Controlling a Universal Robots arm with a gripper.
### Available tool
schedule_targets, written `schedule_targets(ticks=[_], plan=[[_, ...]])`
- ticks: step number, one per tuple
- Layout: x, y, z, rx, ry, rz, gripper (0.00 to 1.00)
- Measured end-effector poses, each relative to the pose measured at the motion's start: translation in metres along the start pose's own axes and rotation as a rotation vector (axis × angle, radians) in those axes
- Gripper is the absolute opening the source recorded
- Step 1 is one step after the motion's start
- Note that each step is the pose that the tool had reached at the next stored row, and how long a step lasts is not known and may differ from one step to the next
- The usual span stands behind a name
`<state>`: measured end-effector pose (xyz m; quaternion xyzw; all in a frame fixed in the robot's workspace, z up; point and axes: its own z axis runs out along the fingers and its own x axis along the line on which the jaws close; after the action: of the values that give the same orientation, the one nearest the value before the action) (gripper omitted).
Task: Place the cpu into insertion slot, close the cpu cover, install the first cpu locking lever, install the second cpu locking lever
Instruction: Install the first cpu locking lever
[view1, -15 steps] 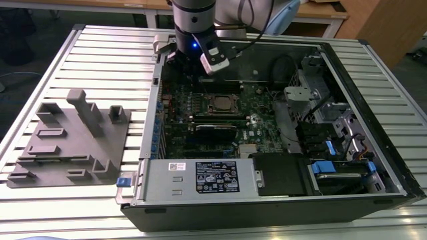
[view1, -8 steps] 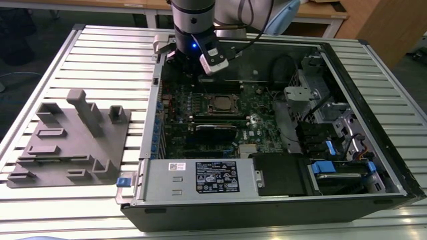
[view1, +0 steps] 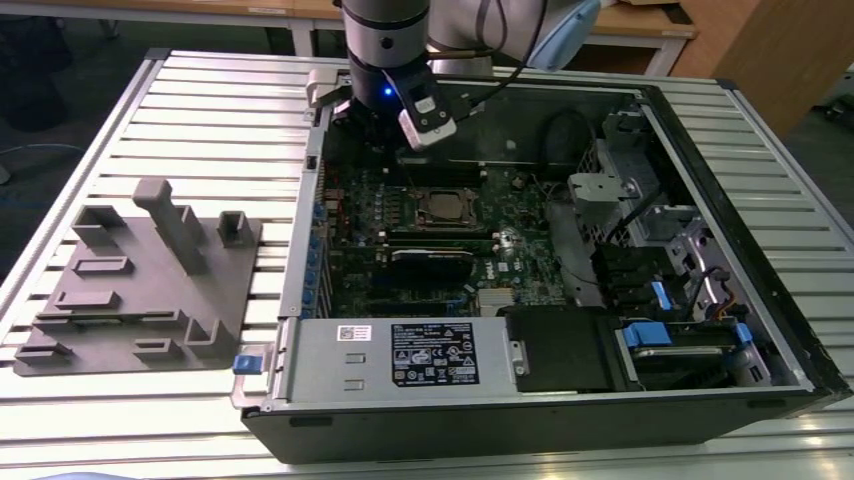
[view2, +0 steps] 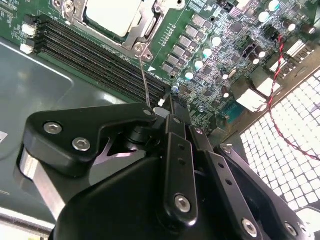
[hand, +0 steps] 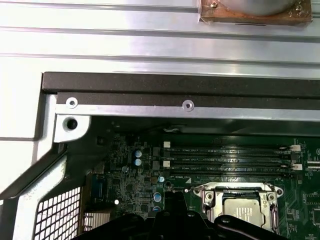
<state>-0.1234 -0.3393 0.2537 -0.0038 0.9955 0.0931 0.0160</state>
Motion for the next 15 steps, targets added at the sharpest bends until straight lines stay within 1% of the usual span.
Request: schedule_targets(ticks=[4, 6, 8, 12, 15], plan=[[0.0003, -0.0001, 0.0004, -0.0028, 0.0000, 0.000, 0.11], [0.0003, -0.0001, 0.0005, -0.0082, 0.0002, 0.000, 0.11], [0.0003, -0.0001, 0.0007, -0.0170, -0.0002, 0.001, 0.11], [0.0001, -0.0001, 0.0007, -0.0182, -0.0002, 0.001, 0.11], [-0.0017, -0.0001, 0.0008, -0.0183, -0.0001, 0.001, 0.11]])
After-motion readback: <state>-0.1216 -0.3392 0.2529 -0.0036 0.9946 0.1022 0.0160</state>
